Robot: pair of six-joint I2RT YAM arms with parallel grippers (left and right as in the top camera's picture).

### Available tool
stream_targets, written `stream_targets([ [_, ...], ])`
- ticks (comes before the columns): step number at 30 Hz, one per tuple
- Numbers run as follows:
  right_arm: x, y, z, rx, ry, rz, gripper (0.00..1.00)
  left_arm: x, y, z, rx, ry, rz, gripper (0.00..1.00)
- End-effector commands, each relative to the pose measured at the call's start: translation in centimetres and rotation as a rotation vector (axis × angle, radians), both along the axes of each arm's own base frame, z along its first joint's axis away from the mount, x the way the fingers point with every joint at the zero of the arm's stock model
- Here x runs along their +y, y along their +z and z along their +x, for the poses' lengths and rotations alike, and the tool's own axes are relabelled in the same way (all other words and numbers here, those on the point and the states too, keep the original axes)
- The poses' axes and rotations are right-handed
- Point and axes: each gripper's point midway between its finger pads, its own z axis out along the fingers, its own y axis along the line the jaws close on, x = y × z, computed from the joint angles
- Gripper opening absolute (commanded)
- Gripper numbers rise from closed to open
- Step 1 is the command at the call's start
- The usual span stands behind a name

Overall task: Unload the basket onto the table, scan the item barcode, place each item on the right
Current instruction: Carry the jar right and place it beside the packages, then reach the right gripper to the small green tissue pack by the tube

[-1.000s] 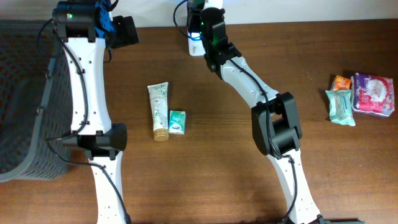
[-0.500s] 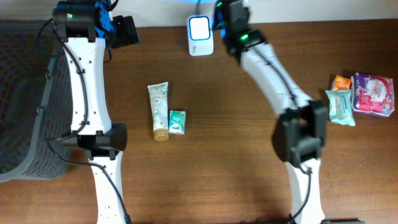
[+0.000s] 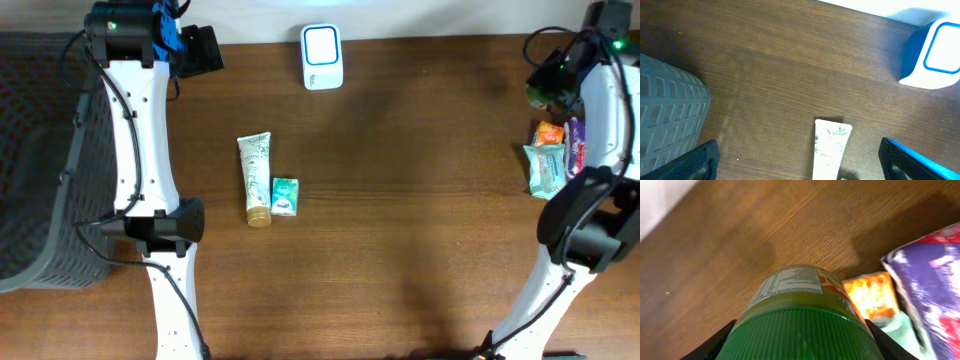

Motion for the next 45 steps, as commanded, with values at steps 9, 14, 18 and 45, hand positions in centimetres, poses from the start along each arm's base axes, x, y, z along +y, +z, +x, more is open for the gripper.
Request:
stream_targets([
  [9,-3.8,-6.6,-1.9,0.153,-0.093,-0.035,0.68,0.2,1.0,-0.4,-0.018,-0.005,0.014,0.99],
  [14,-3.9,-5.2,-1.9,0.134,-0.094,-0.041,0.99,0.2,1.0,-0.4,-0.018,-0.005,0.015,0.99],
  [18,-3.5,-0.2,-0.9,0.026,-0.079,-0.043,0.99,0.2,1.0,-0.4,-0.018,-0.005,0.014,0.99],
  [45,6.3,0.4,1.5,-0.111,0.169,0.360,0.96,0.2,1.0,-0.4,-0.018,-0.005,0.014,0.99],
])
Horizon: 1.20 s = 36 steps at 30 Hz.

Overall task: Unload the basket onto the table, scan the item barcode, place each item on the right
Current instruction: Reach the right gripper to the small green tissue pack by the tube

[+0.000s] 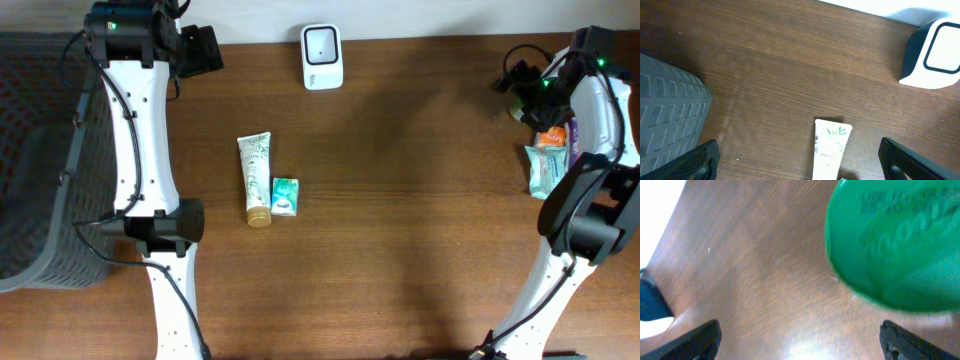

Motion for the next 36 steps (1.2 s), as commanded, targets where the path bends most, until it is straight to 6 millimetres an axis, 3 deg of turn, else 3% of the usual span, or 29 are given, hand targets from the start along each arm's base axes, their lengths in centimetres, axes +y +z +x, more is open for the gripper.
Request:
stream_targets([
  [1,3.7,6.2,0.1,-0.088,0.104,0.071,1.00,0.2,1.0,-0.3,-0.019,-0.005,0.014,0.99],
  [3,10.5,8.2,-1.2,-0.135,0.328,0.261,0.99,0.2,1.0,-0.3,-0.019,-0.005,0.015,0.99],
  [4,14.1,7.8,-2.2,-0.087,0.409,0.273,0.99,0.2,1.0,-0.3,-0.019,-0.005,0.014,0.99],
  [5,16.2,7.6,-2.7,-0.068,0.461,0.269,0.99,0.2,1.0,-0.3,-0.019,-0.005,0.014,0.99],
  [7,23.5,6.5,-4.3,0.001,0.615,0.201,0.95,0.2,1.0,-0.3,-0.019,-0.005,0.014,0.99],
  [10,30.6,4.2,-6.8,0.077,0.774,-0.039,0.95,0.2,1.0,-0.3,-0.019,-0.005,0.015,0.99],
  [13,38.2,3.0,-10.5,0.098,0.948,-0.076,0.99,0.2,1.0,-0.3,-0.019,-0.005,0.014,0.99],
  [15,41.8,1.9,-11.8,0.084,1.024,-0.081,0.99,0.2,1.0,-0.3,-0.019,-0.005,0.014,0.99],
  [19,44.0,1.3,-14.1,0.128,1.053,-0.069,0.99,0.2,1.0,-0.3,-0.019,-0.005,0.015,0.99],
  [21,43.8,-0.7,-15.6,0.197,1.051,-0.091,0.99,0.2,1.0,-0.3,-0.019,-0.005,0.014,0.99],
  [22,43.5,-1.6,-16.1,0.234,1.022,-0.085,0.96,0.2,1.0,-0.3,-0.019,-0.005,0.015,0.99],
  [24,43.3,-3.4,-16.8,0.269,1.008,-0.074,0.72,0.2,1.0,-0.3,-0.019,-0.005,0.014,0.99],
  [30,46.5,-5.1,-18.4,0.229,1.058,0.182,0.58,0.2,1.0,-0.3,-0.019,-0.005,0.015,0.99],
  [33,46.0,-6.9,-18.2,0.249,0.980,0.196,0.55,0.2,1.0,-0.3,-0.019,-0.005,0.014,0.99],
  [36,45.1,-8.4,-18.0,0.252,0.947,0.206,0.46,0.2,1.0,-0.3,-0.019,-0.005,0.015,0.99],
])
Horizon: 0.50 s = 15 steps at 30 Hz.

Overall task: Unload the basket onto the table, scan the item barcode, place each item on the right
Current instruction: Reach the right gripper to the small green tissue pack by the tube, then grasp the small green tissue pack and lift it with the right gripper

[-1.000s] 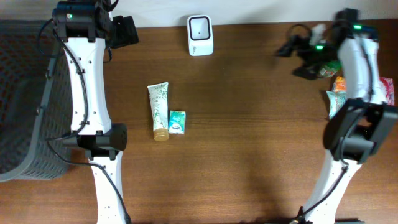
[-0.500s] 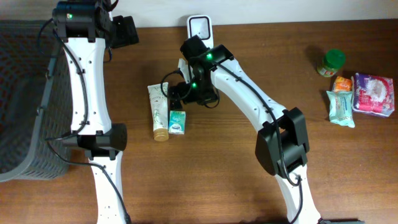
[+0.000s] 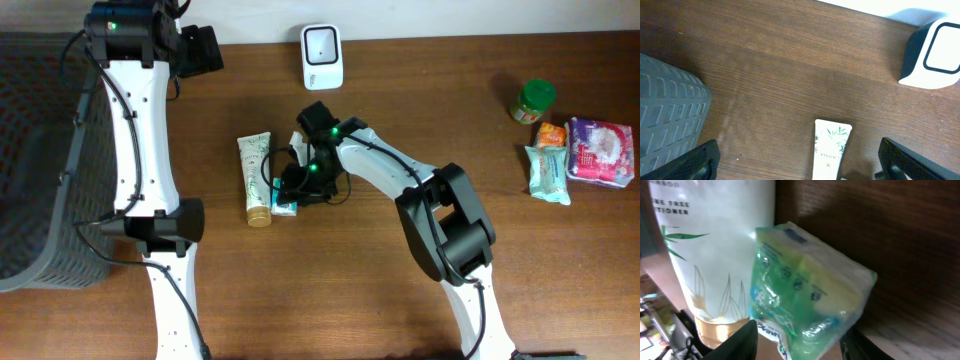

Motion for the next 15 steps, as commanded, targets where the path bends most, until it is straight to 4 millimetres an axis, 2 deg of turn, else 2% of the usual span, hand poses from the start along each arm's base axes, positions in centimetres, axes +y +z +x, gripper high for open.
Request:
stream_targets([
  [1,-1.0,-1.7,-0.3,0.028,-0.036,-0.026,0.41,0.2,1.0,-0.3,-0.018,-0.005,0.014,0.99],
  [2,-0.8,-2.0,-0.4,0.023,-0.034,-0.019,0.31,0.2,1.0,-0.3,-0.018,-0.005,0.014,0.99],
  [3,-1.0,-2.1,-0.3,0.020,-0.036,-0.018,0.12,0.2,1.0,-0.3,-0.018,-0.005,0.014,0.99],
  [4,-1.2,-2.0,0.0,0.022,-0.043,-0.012,0.04,0.2,1.0,-0.3,-0.018,-0.005,0.014,0.99],
  [5,-1.2,-1.5,0.0,0.028,-0.028,0.031,0.04,0.2,1.0,-0.3,-0.018,-0.005,0.014,0.99],
  [8,-0.5,2.7,-0.4,0.046,0.101,0.356,0.04,0.2,1.0,-0.3,-0.018,-0.005,0.015,0.99],
  [9,-1.1,5.1,-0.5,0.058,0.136,0.519,0.04,0.2,1.0,-0.3,-0.018,-0.005,0.015,0.99],
  [10,-2.1,6.6,-0.5,0.054,0.153,0.625,0.04,0.2,1.0,-0.3,-0.018,-0.005,0.014,0.99],
  [12,-4.0,7.3,-0.6,0.022,0.170,0.678,0.04,0.2,1.0,-0.3,-0.018,-0.005,0.014,0.99],
  [15,-4.4,7.4,-1.2,-0.004,0.200,0.689,0.04,0.2,1.0,-0.3,-0.018,-0.005,0.015,0.99],
])
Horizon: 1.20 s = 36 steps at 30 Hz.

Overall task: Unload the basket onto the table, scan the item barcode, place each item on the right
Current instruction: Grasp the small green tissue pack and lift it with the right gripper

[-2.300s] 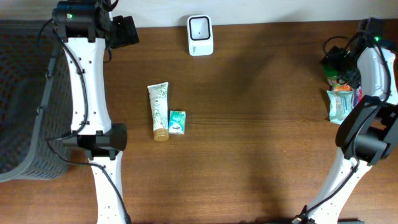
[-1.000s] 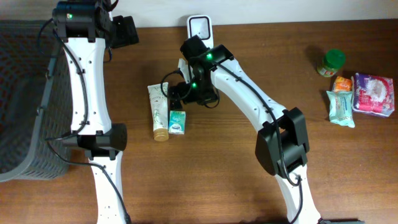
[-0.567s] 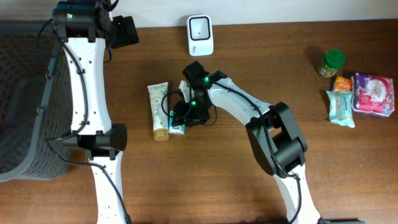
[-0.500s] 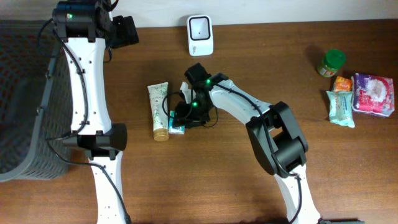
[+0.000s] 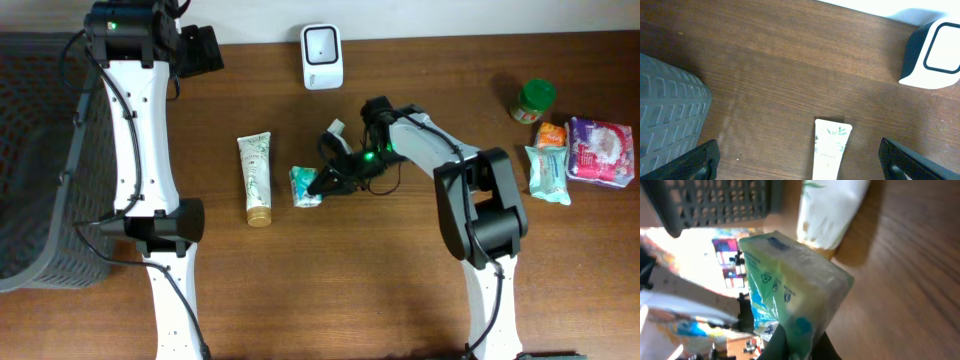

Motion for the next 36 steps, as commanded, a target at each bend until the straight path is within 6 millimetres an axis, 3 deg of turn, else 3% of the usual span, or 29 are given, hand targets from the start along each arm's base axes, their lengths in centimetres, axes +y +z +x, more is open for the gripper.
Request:
stream_targets([
  [1,0.6,0.8,-0.4,-0.077,0.036,0.092,0.04,0.2,1.0,-0.3,-0.018,-0.005,0.014,0.99],
  [7,1.0,4.2,0.1,-0.081,0.010,0.302,0.04,0.2,1.0,-0.3,-0.018,-0.005,0.014,0.99],
  [9,-0.8,4.9,1.8,-0.088,-0.049,0.338,0.04,0.2,1.0,-0.3,-0.018,-0.005,0.014,0.99],
  [10,-3.2,4.9,3.4,-0.089,-0.114,0.333,0.04,0.2,1.0,-0.3,-0.018,-0.005,0.014,0.99],
  [11,-4.2,4.9,4.0,-0.091,-0.141,0.331,0.04,0.2,1.0,-0.3,-0.018,-0.005,0.014,0.99],
  [13,-5.0,4.9,4.5,-0.097,-0.161,0.331,0.04,0.2,1.0,-0.3,-0.018,-0.005,0.014,0.99],
  [16,-5.0,4.0,4.1,-0.077,-0.153,0.276,0.04,0.2,1.0,-0.3,-0.018,-0.005,0.014,0.99],
  [22,-5.4,3.3,2.1,-0.262,-0.076,0.270,0.04,0.2,1.0,-0.3,-0.018,-0.005,0.014,0.99],
  [28,-5.9,3.2,0.8,-0.328,-0.024,0.263,0.04,0.2,1.0,-0.3,-0.018,-0.005,0.014,0.99],
  [33,-9.9,4.0,1.8,-0.261,-0.134,0.245,0.04,0.2,1.0,-0.3,-0.018,-0.005,0.014,0.99],
  [36,-9.8,4.7,1.0,-0.289,-0.118,0.270,0.04,0.2,1.0,-0.3,-0.018,-0.005,0.014,0.99],
])
